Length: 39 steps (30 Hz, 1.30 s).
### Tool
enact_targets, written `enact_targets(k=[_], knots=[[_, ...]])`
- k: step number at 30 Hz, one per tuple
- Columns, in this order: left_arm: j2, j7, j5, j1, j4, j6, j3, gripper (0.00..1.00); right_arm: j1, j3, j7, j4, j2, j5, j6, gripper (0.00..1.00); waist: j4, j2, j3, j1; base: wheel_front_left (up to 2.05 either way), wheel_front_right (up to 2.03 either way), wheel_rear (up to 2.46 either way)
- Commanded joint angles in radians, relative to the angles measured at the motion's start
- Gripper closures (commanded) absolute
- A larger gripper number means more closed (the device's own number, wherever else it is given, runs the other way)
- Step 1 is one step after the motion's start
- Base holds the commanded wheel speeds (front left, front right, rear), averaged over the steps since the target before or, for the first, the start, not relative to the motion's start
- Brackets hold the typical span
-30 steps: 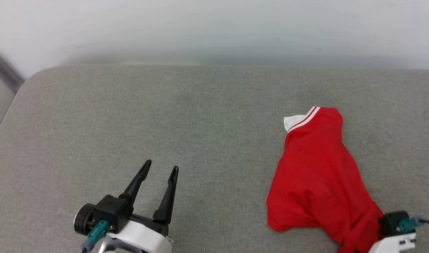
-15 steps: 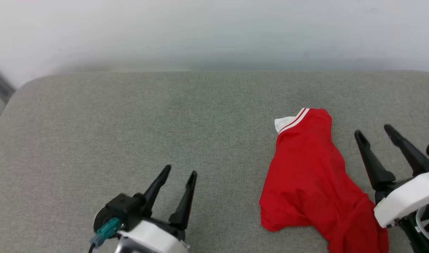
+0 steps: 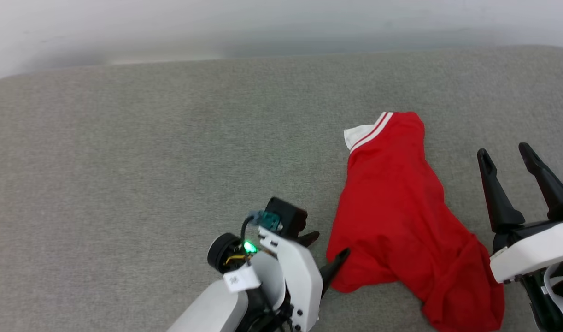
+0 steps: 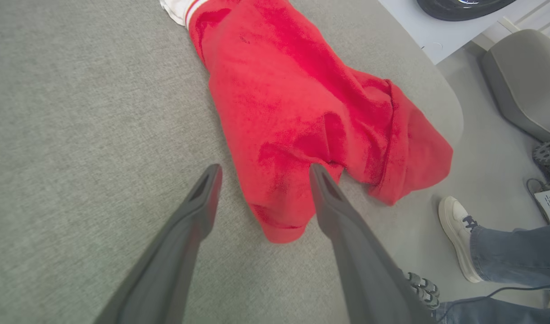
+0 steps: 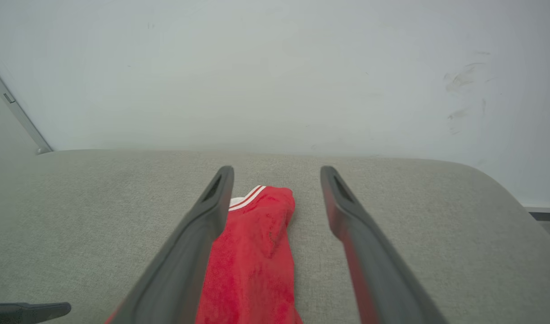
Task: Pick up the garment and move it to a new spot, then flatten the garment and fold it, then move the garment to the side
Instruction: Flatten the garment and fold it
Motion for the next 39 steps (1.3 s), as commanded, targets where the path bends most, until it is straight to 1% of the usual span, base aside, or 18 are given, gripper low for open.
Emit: enact_targets(k=[1,5,10,14,15,16,19,21,25,28,34,35,37,39], knots=[[-0.003,0.039,0.001,-0.038,0.020,0.008,-0.007,0.00,-0.021,0.007,-0.008,0.001,0.006,-0.002,0.000,0.00,-0.023,0.0000,0.024,0.0000,0.00,0.00,0.00],[-0.013,0.106,0.004,-0.097,0.098,0.010,-0.024,0.00,-0.031,0.024,-0.019,0.013,0.012,-0.009,0.000,0.00,-0.052,0.0000,0.052,0.0000,0.00,0.00,0.00],[-0.041,0.101,-0.025,-0.122,0.179,0.008,-0.020,0.00,-0.029,0.022,-0.034,0.032,0.018,-0.022,0.000,0.00,-0.069,0.0000,0.078,0.0000,0.00,0.00,0.00],[-0.042,0.094,-0.020,-0.131,0.232,0.001,-0.030,0.00,-0.030,0.028,-0.041,0.039,0.022,-0.031,0.000,0.00,-0.073,0.0000,0.084,0.0000,0.00,0.00,0.00],[-0.040,0.088,-0.018,-0.130,0.244,-0.002,-0.034,0.44,-0.031,0.029,-0.044,0.041,0.024,-0.032,0.000,0.00,-0.074,0.0000,0.085,0.0000,0.00,0.00,0.00],[-0.039,0.077,-0.019,-0.127,0.254,-0.006,-0.032,1.00,-0.032,0.030,-0.044,0.043,0.025,-0.032,0.000,0.00,-0.073,0.0000,0.084,0.0000,0.00,0.00,0.00],[-0.028,0.023,-0.021,-0.111,0.259,-0.012,-0.015,1.00,-0.026,0.031,-0.044,0.051,0.023,-0.036,0.000,0.00,-0.059,0.0000,0.072,0.0000,0.00,0.00,0.00],[-0.015,-0.028,-0.013,-0.101,0.247,-0.003,0.005,1.00,-0.021,0.031,-0.042,0.057,0.017,-0.039,0.000,0.00,-0.048,0.0000,0.057,0.0000,0.00,0.00,0.00],[0.034,-0.124,-0.015,-0.052,0.187,0.031,0.075,1.00,-0.009,0.030,-0.041,0.061,0.016,-0.031,0.000,0.00,-0.020,0.0000,0.018,0.0000,0.00,0.00,0.00],[0.093,-0.164,0.005,-0.024,0.110,0.068,0.121,1.00,0.005,0.031,-0.037,0.064,0.015,-0.031,0.000,0.00,0.001,0.0000,-0.003,0.0000,0.00,0.00,0.00],[0.232,-0.217,0.137,-0.031,-0.050,0.166,0.194,1.00,0.013,0.045,-0.040,0.076,0.025,-0.023,0.000,0.00,0.022,0.0000,-0.028,0.0000,0.00,0.00,0.00],[0.258,-0.223,0.186,-0.042,-0.090,0.198,0.202,1.00,0.016,0.052,-0.041,0.081,0.026,-0.023,0.000,0.00,0.022,0.0000,-0.031,0.0000,0.00,0.00,0.00],[0.285,-0.210,0.233,-0.040,-0.100,0.215,0.187,1.00,0.017,0.058,-0.044,0.084,0.026,-0.022,0.000,0.00,0.016,0.0000,-0.027,0.0000,0.00,0.00,0.00],[0.297,-0.194,0.270,-0.035,-0.077,0.217,0.158,1.00,0.014,0.064,-0.042,0.088,0.027,-0.020,0.000,0.00,0.007,0.0000,-0.021,0.0000,0.00,0.00,0.00]])
